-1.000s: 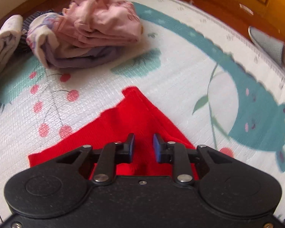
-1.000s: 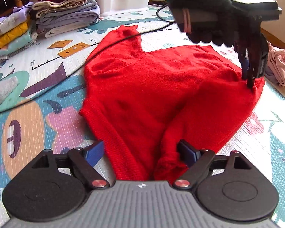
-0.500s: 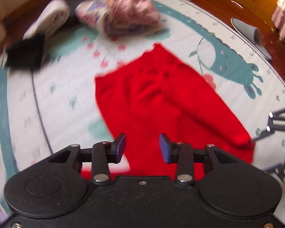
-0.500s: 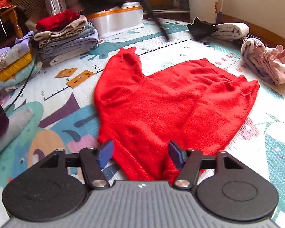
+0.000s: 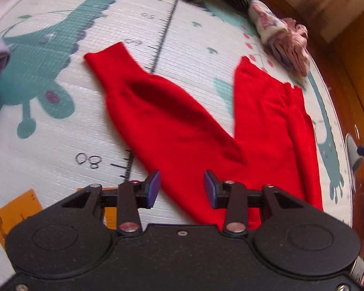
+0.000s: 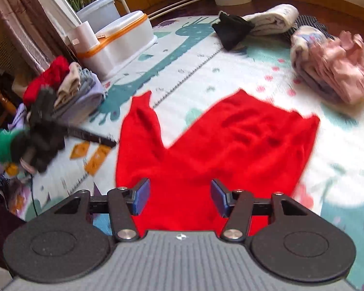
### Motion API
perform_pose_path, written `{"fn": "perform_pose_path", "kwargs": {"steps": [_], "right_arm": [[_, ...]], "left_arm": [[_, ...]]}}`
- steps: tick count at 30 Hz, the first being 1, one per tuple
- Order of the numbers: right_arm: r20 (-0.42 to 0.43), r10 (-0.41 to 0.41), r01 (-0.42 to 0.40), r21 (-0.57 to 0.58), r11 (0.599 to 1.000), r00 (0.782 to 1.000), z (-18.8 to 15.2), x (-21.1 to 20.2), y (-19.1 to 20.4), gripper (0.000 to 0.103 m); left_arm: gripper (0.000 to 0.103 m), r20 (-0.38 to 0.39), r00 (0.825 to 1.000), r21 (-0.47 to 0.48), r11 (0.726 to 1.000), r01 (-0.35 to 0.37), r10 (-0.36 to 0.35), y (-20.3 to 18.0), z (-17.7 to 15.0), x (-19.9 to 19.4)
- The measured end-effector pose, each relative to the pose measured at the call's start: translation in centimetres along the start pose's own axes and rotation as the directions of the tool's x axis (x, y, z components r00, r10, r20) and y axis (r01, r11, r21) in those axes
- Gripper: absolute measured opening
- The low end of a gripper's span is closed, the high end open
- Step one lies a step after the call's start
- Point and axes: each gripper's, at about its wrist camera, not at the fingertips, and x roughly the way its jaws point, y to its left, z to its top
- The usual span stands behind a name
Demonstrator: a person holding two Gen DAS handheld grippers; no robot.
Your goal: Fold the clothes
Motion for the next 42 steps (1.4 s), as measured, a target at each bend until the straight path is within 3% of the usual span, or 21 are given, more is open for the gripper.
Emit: {"fn": "perform_pose_path", "kwargs": {"steps": [4, 11, 15, 19, 24, 26, 28, 30, 35, 40, 42], "right_arm": [[-0.051, -0.006, 0.007, 0.019, 1.000, 0.999, 4.3, 2.0, 0.3, 0.057], [-0.093, 0.019, -0.001, 0.185, 0.983, 0.995, 8.6, 7.3, 0.4, 0.057], [-0.069, 0.054, -0.035, 0.257, 0.966, 0.996, 9.0, 9.6, 1.3, 0.057], [-0.040, 0.109, -0.093, 0.287, 0.953, 0.993, 8.6, 11.2, 2.5, 0.057], [-0.068, 0.130, -0.106, 0.279, 0.954, 0.989, 7.8, 12.9, 3.2, 0.057], [-0.072, 0.136, -0.110, 0.286, 0.952, 0.988, 7.5, 13.2, 3.2, 0.057], [-0.074, 0.143, -0.115, 0.297, 0.948, 0.987, 7.2, 13.5, 3.0, 0.057], [-0.077, 0.150, -0.120, 0.308, 0.944, 0.986, 6.9, 13.9, 2.8, 0.057], [-0.076, 0.161, -0.127, 0.336, 0.933, 0.984, 6.5, 14.6, 2.8, 0.057], [-0.034, 0.176, -0.152, 0.365, 0.919, 0.984, 7.5, 14.9, 3.0, 0.057], [-0.011, 0.183, -0.165, 0.384, 0.909, 0.983, 8.0, 15.2, 3.1, 0.057]], "left_arm": [[0.038, 0.079, 0.997, -0.101, 0.995, 0.023, -0.015, 2.6, 0.6, -0.3], [0.038, 0.174, 0.984, -0.242, 0.968, 0.066, -0.024, 6.5, 1.9, 0.6], [0.038, 0.197, 0.980, -0.329, 0.938, 0.107, -0.043, 7.9, 1.9, 1.7], [0.036, 0.224, 0.972, -0.352, 0.925, 0.142, -0.064, 8.3, 2.1, 2.6], [0.033, 0.262, 0.960, -0.393, 0.897, 0.204, -0.103, 9.6, 2.2, 3.3], [0.029, 0.277, 0.953, -0.419, 0.877, 0.234, -0.123, 10.3, 2.1, 3.5], [0.016, 0.278, 0.953, -0.424, 0.875, 0.233, -0.119, 10.5, 2.1, 3.7], [0.006, 0.271, 0.956, -0.422, 0.879, 0.221, -0.110, 10.6, 2.2, 3.7], [0.001, 0.277, 0.958, -0.343, 0.924, 0.169, -0.072, 8.9, 2.7, 2.8], [0.001, 0.308, 0.950, -0.126, 0.987, 0.096, -0.053, 3.9, 3.7, 1.2], [0.001, 0.314, 0.948, -0.021, 0.998, 0.059, -0.050, 1.6, 3.9, 1.1]]}}
